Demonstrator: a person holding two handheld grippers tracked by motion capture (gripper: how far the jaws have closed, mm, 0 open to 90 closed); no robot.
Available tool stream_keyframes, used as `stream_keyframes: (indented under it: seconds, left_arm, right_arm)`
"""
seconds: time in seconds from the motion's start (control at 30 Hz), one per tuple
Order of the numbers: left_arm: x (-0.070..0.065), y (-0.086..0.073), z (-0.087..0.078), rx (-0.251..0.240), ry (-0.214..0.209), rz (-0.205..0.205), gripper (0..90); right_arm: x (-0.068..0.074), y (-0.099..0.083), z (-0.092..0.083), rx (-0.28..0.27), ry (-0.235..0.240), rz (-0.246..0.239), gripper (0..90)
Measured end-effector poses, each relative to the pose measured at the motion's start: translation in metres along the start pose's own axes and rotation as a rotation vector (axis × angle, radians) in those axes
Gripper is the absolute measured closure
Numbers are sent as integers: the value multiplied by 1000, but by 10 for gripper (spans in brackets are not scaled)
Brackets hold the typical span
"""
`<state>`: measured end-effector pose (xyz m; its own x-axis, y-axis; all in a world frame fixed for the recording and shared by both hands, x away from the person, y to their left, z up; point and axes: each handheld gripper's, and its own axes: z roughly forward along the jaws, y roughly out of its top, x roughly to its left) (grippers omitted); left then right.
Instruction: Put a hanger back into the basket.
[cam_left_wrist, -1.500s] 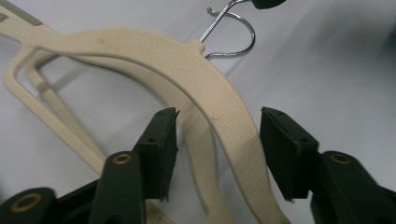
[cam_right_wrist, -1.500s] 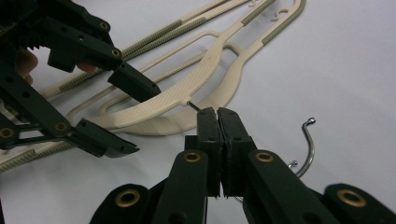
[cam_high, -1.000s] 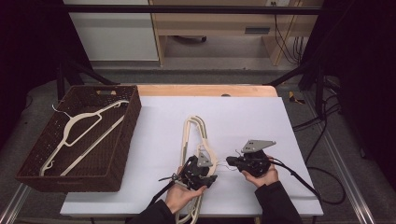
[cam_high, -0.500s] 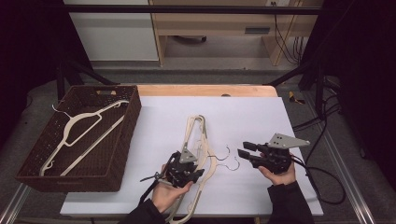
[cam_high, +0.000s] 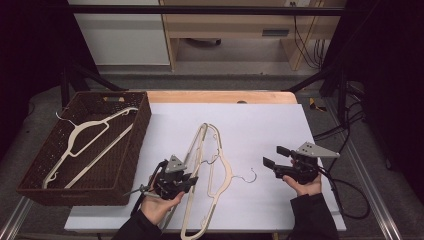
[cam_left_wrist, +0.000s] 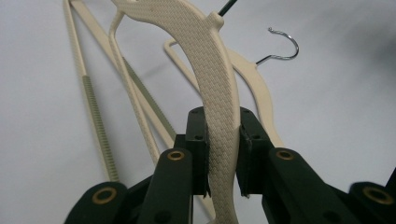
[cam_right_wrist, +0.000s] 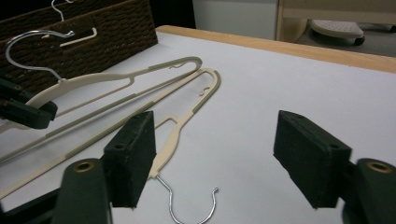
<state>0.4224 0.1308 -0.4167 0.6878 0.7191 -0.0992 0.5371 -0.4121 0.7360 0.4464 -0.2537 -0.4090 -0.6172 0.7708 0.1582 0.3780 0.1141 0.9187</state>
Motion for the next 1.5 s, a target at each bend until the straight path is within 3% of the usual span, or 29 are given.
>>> stream_keyframes:
  seconds: [0.2,0.6,0.7,0.93,1.03,1.1,1.37,1.4,1.5]
  left_arm:
    - [11,1,-13,-13,22,-22,784]
    - [37,-1,-34,-29,151,-98,824]
    - [42,-1,-39,-22,194,-92,841]
    - [43,2,-53,-63,180,-84,860]
    - [41,4,-61,-76,208,-58,861]
    - [41,5,-67,-93,202,-53,860]
    - [43,10,-96,-183,144,-19,861]
    - [44,10,-102,-207,121,-4,861]
    - [44,12,-107,-220,106,13,861]
  right_arm:
    - [-3,-2,0,4,-16,23,234]
    - [-3,-3,1,11,-12,12,221]
    - [-3,-3,1,10,-14,11,214]
    - [-4,-3,0,4,-16,24,205]
    - [-4,-3,-1,0,-15,22,200]
    - [-4,-2,-1,-5,-17,26,195]
    - [-6,-1,-6,-19,-18,26,168]
    - [-5,-1,-6,-22,-25,33,156]
    - [-5,-1,-6,-24,-33,30,139]
